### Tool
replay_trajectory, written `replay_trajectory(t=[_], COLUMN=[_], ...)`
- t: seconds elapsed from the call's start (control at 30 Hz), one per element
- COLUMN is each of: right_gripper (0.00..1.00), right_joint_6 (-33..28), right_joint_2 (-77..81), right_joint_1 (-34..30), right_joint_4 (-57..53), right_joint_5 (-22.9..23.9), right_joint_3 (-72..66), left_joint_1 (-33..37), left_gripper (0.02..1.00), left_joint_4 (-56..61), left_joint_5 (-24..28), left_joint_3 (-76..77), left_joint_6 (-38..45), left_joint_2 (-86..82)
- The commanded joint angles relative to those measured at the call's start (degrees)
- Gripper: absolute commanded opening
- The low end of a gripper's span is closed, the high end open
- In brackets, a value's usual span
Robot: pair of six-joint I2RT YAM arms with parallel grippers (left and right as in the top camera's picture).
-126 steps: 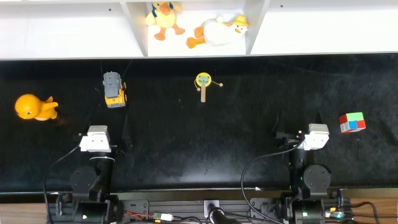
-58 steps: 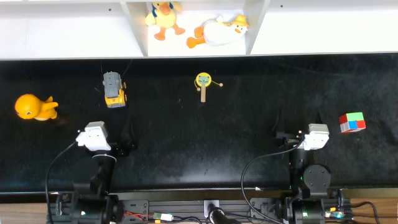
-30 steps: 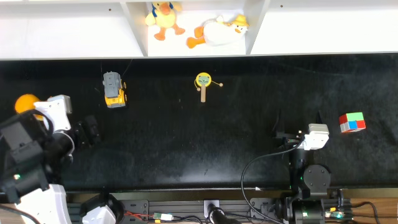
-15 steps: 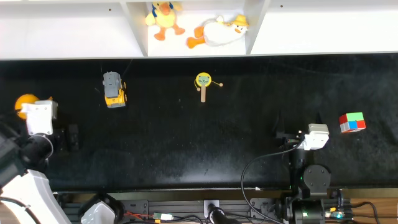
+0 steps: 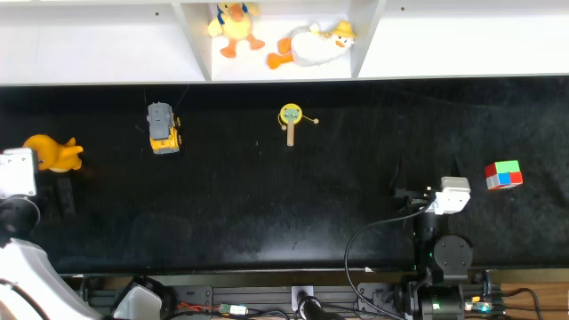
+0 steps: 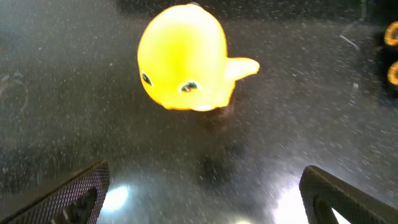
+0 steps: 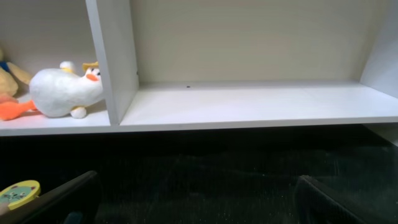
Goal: Store Toys
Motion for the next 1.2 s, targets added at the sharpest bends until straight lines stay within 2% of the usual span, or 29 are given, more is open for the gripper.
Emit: replay_trajectory(t=[0.03, 0.13, 0.23, 0.43, 0.6, 1.2], right_gripper=[0.996, 0.996, 0.996, 0.993, 0.996, 0.996], right_joint_6=[0.3, 0.3, 0.3, 0.3, 0.3, 0.3], right_joint_2=[-0.5, -0.5, -0.5, -0.5, -0.5, -0.5], right_joint_1=[0.4, 0.4, 0.4, 0.4, 0.4, 0.4], right_joint_4=[0.3, 0.3, 0.3, 0.3, 0.3, 0.3], right_joint_5=[-0.2, -0.2, -0.2, -0.2, -0.2, -0.2], right_joint_3=[-0.8, -0.8, -0.8, -0.8, -0.8, -0.8], left_joint_1=[0.3, 0.2, 0.2, 0.2, 0.2, 0.0], left_gripper=[0.996, 0.998, 0.998, 0.998, 0.998, 0.998], left_joint_4=[3.8, 8.5, 8.7, 8.9, 13.6, 22.9], left_joint_5=[-0.5, 0.9, 4.4, 6.7, 7.1, 9.5], left_joint_3=[2.4, 2.6, 2.6, 2.6, 2.6, 2.7], left_joint_6=[1.2, 1.2, 1.2, 1.2, -3.6, -6.6], left_joint_2=[4.4, 6.4, 6.5, 7.5, 11.0, 20.2])
